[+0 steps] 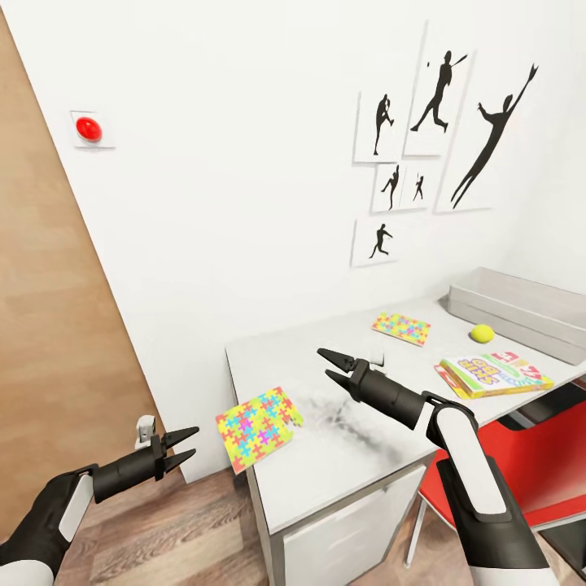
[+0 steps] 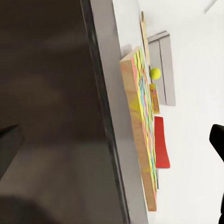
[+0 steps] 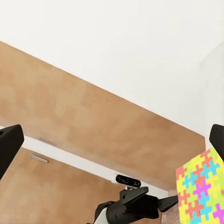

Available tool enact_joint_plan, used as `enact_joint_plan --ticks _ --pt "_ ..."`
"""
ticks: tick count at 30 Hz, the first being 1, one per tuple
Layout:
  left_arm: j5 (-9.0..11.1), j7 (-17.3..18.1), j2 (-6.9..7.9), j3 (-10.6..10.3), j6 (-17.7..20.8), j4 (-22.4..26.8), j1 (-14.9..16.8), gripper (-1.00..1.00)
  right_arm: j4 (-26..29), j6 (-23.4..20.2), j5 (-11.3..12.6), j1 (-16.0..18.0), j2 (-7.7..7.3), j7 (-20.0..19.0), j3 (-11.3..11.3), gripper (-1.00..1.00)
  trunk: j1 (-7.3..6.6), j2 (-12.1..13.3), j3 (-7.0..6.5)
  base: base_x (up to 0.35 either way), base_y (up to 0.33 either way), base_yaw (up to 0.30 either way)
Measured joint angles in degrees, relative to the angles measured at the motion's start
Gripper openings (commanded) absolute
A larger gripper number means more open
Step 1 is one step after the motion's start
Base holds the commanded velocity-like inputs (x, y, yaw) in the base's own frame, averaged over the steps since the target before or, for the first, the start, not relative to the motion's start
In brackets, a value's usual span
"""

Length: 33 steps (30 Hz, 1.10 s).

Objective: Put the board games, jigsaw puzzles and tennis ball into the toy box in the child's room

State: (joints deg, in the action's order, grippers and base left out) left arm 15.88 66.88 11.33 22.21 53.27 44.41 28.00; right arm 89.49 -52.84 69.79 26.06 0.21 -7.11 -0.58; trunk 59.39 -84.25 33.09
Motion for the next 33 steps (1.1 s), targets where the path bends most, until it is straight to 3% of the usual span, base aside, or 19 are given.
enact_joint_plan --ticks 18,33 --pt "0.0 0.3 0.07 0.1 0.0 0.0 0.0 1.0 0.0 0.0 -0.1 0.0 -0.04 -0.1 -1.2 1.0 0.0 0.0 -0.63 0.0 0.0 -0.187" --pt "0.0 0.4 0.09 0.1 0.0 0.0 0.0 1.0 0.0 0.0 -0.2 0.0 -0.02 0.0 -1.4 1.0 0.0 0.0 -0.73 0.0 0.0 -0.032"
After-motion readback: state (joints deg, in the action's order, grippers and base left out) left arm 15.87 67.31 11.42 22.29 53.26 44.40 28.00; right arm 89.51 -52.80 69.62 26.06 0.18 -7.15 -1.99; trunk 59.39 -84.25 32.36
